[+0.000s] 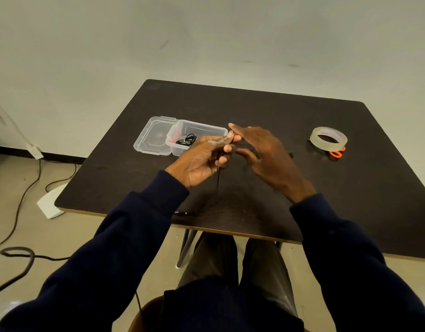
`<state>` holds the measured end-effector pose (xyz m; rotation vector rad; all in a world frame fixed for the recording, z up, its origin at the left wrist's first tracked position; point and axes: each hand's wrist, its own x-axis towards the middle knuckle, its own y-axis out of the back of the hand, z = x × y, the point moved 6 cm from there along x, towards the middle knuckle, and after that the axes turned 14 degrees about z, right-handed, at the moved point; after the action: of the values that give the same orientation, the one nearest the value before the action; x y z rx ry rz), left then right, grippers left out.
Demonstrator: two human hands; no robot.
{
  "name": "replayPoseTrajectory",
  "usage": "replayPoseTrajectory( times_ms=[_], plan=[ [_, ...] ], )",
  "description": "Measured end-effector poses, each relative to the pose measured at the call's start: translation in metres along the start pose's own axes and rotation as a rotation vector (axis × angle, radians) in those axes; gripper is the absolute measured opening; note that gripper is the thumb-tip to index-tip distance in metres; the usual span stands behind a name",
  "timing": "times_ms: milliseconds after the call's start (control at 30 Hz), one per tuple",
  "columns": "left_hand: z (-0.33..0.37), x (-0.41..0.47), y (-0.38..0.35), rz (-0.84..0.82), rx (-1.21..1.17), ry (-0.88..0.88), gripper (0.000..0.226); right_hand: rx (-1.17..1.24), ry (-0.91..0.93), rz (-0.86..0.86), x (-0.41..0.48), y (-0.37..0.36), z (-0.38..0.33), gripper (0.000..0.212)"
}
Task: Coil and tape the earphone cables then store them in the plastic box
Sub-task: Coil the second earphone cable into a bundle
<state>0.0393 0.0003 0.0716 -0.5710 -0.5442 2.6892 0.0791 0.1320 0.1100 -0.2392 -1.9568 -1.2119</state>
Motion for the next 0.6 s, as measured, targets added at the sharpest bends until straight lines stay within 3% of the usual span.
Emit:
replayPoseTrajectory(
  times_ms=[167,400,500,533,600],
  plan=[
    [0.0,-0.006,-0.01,-0.08,-0.056,0.054,0.022,-0.101,-0.052,0.219,0.012,0.018,0.012,0.016],
    [0.005,-0.011,-0.015,-0.089,-0.126,0.064,0.02,-0.262,-0.372,0.123,0.015,0.021,0.058,0.019],
    [0.009,-0.01,-0.023,-0.127,-0.17,0.077,0.023,0.059,-0.218,0.054,0.015,0.015,0.03,0.063],
    [0.01,-0.01,-0.025,-0.137,-0.177,0.082,0.024,0.14,-0.156,0.068,0.016,0.016,0.019,0.066],
    [0.012,-0.009,-0.03,-0.159,-0.18,0.085,0.025,0.194,-0.053,0.146,0.02,0.021,0.006,0.046]
  ],
)
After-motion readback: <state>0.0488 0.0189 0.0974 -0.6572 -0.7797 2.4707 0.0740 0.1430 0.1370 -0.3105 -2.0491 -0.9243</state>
